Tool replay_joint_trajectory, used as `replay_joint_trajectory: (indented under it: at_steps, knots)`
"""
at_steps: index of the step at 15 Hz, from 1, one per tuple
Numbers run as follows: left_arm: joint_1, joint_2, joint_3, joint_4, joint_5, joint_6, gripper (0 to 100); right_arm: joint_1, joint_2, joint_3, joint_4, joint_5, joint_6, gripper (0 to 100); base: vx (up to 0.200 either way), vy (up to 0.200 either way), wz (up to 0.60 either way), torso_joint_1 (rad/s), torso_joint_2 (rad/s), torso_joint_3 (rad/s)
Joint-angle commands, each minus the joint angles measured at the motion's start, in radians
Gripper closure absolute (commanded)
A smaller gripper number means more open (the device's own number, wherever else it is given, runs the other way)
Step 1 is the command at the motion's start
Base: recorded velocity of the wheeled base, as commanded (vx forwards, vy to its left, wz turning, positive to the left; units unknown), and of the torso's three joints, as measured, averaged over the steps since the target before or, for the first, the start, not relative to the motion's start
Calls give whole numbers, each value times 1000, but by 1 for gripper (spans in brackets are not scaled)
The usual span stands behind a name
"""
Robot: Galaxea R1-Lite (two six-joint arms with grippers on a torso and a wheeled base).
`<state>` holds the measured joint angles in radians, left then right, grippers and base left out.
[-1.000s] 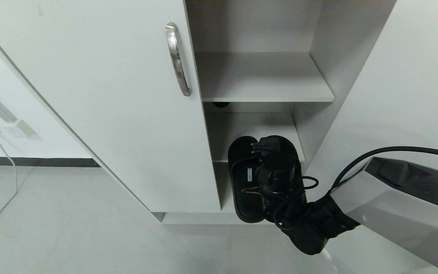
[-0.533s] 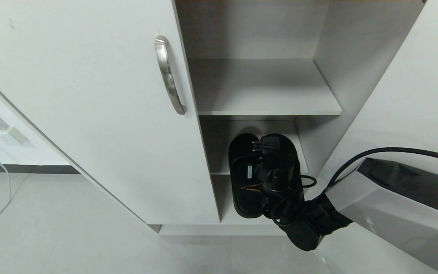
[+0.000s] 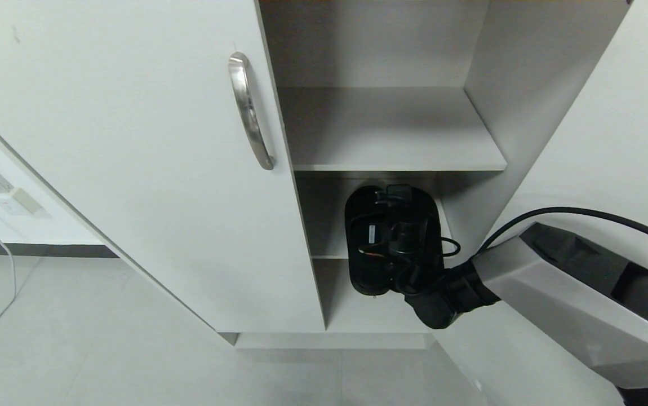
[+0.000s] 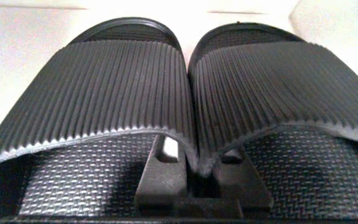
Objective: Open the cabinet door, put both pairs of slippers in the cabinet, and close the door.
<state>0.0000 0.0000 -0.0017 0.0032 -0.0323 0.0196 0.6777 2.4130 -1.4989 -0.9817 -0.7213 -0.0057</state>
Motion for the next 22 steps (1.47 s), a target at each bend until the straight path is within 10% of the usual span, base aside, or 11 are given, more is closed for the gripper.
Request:
replay_joint_trajectory:
  at_steps: [1, 16, 17, 22]
  knots:
    - [0, 2, 0, 0, 0, 0, 100, -24, 57, -118, 44, 6, 1, 100, 0, 0, 0, 0, 0, 0]
    - [0, 2, 0, 0, 0, -1, 100, -55, 149, -389, 215, 6, 4, 100, 0, 0, 0, 0, 0, 0]
    - [0, 2, 0, 0, 0, -3, 100, -55, 149, -389, 213, 6, 4, 0, 0, 0, 0, 0, 0, 0]
    - [0, 2, 0, 0, 2, -3, 100, -53, 141, -356, 212, 3, 1, 0, 0, 0, 0, 0, 0, 0]
